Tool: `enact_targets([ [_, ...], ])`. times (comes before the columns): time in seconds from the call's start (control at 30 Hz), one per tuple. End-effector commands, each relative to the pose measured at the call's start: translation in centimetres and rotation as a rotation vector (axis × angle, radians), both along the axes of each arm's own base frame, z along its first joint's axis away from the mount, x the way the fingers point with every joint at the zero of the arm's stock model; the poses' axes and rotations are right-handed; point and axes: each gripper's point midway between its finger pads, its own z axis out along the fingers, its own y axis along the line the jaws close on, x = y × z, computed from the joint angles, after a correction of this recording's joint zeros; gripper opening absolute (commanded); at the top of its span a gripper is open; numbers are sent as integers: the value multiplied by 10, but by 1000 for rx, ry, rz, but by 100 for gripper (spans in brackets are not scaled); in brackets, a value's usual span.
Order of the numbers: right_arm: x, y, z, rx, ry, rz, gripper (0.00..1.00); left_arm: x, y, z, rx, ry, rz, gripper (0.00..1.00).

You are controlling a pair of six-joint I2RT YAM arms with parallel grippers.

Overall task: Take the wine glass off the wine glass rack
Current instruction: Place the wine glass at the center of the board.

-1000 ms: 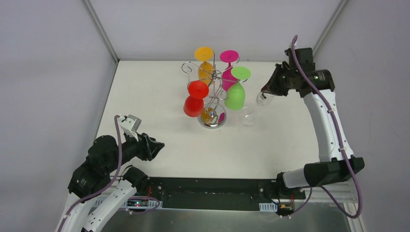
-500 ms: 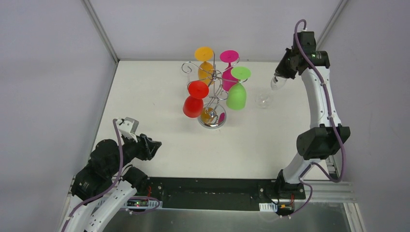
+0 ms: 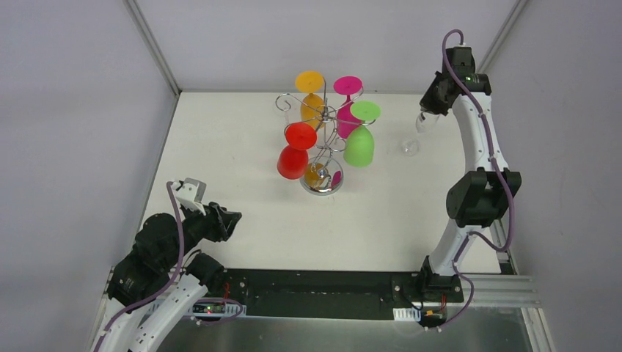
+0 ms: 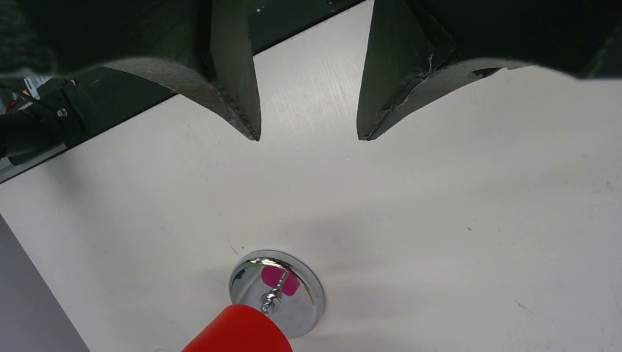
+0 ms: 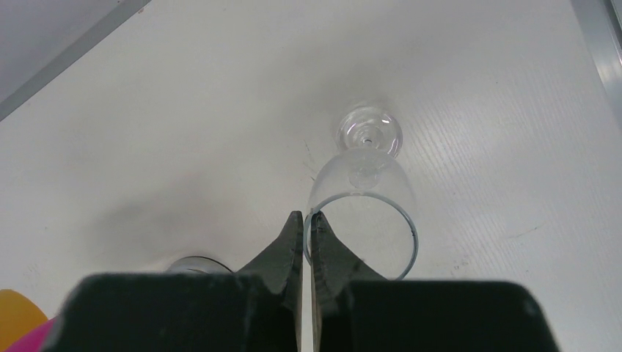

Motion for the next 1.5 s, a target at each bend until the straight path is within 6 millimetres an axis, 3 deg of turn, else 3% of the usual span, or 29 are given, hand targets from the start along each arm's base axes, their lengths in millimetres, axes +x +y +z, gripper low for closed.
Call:
enact_targets([
  [0.0, 25, -10, 33, -20, -139, -26, 0, 5, 5, 5, -1, -28, 35, 52],
  [0.83, 39, -14, 1, -35, -68, -37, 0, 6, 9, 6, 0, -33, 59, 52],
  [0.93, 40, -12, 0, -31, -68, -34, 15, 6, 9, 6, 0, -32, 58, 52],
  [0.97, 40, -12, 1, -30, -69, -33, 20, 6, 9, 6, 1, -31, 60, 52],
  [1.13, 41, -12, 10, -24, -87, -38, 26, 6, 9, 6, 1, -29, 56, 52],
  [1.47, 43, -7, 53, 6, -172, -39, 35, 5, 8, 7, -2, -35, 52, 52],
])
